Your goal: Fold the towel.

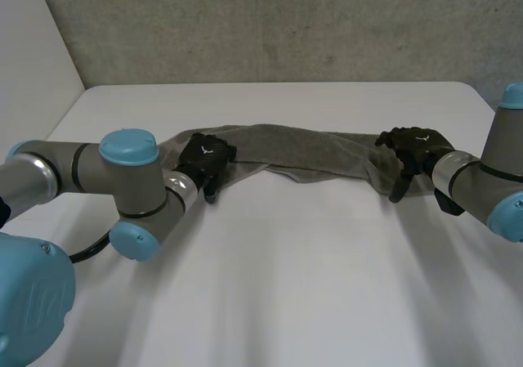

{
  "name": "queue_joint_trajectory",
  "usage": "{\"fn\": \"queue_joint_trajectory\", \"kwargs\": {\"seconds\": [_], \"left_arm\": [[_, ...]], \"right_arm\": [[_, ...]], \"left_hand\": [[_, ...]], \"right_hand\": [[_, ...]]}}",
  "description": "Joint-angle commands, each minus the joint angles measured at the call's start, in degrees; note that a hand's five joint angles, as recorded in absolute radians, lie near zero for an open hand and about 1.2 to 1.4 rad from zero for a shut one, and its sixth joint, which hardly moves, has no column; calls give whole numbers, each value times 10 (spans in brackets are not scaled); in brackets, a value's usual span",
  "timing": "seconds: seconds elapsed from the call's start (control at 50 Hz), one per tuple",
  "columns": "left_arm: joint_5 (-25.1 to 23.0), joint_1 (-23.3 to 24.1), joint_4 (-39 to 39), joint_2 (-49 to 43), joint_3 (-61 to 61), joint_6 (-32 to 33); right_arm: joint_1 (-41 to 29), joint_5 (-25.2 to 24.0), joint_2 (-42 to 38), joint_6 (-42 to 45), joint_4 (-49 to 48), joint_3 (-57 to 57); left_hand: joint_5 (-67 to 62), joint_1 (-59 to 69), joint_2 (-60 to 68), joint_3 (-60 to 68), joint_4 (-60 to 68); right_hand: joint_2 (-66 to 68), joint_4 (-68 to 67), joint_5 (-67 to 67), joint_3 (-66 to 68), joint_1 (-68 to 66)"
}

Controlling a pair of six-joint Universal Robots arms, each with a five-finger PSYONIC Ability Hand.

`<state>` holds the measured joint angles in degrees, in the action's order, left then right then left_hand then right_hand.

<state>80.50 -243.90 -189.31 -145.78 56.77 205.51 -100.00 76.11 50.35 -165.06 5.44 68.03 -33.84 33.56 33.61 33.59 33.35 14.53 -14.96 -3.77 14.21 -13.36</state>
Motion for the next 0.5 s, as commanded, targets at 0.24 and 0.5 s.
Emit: {"fn": "queue_joint_trajectory", "kwargs": {"seconds": [0.24,0.5], "left_arm": [[0,0,-1,-19,-30,17],[-3,0,-1,-6,-8,24]], "right_arm": [[-2,3,-6,34,0,1],[-4,0,-51,25,-3,-25]], "left_hand": [[91,12,12,12,14],[91,12,12,12,14]], "right_hand": [[-38,42,30,-35,26],[-16,20,8,-13,4]]}}
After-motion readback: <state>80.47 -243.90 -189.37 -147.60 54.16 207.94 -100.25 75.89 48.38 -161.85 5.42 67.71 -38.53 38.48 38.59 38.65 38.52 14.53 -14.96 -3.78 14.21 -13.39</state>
